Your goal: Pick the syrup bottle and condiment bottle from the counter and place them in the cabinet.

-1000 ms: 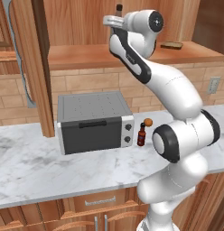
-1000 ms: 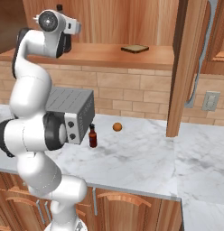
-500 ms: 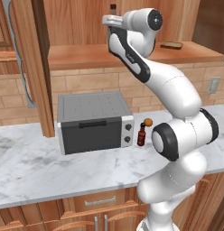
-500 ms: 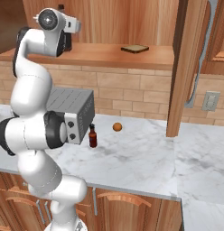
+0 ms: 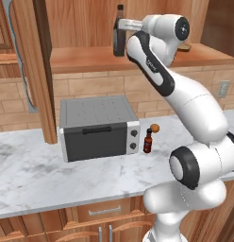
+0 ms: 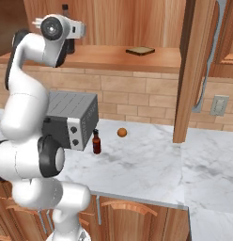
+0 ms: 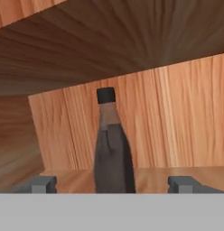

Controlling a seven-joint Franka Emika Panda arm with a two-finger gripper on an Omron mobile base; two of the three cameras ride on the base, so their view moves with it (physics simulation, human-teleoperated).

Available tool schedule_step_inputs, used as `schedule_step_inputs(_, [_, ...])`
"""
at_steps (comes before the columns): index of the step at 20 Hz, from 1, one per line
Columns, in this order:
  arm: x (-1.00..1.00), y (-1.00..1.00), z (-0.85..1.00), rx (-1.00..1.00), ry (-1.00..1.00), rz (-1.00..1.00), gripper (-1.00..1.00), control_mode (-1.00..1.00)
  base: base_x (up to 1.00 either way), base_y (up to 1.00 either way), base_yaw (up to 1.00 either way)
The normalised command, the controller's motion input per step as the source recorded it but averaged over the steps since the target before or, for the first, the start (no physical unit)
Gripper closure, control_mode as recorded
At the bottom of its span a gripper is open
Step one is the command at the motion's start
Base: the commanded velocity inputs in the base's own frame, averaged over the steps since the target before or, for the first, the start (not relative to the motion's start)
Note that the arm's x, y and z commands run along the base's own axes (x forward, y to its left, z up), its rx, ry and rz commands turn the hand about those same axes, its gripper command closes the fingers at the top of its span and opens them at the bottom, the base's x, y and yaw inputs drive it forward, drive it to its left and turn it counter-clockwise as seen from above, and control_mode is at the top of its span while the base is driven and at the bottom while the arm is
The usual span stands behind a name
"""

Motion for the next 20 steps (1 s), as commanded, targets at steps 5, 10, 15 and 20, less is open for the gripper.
schedule_step_inputs(5, [-0.91, -0.49, -0.55, -0.12, -0.06, 0.1, -1.0, -1.0, 0.0, 0.0, 0.0])
schedule_step_inputs(10, [-0.91, -0.48, -0.56, -0.17, -0.01, 0.12, -1.0, -1.0, 0.0, 0.0, 0.0])
schedule_step_inputs(15, [-0.86, -0.44, -0.67, -0.18, 0.0, 0.12, -1.0, -1.0, 0.0, 0.0, 0.0])
schedule_step_inputs(20, [-0.76, -0.47, -0.87, -0.16, 0.05, 0.11, -1.0, -1.0, 0.0, 0.0, 0.0])
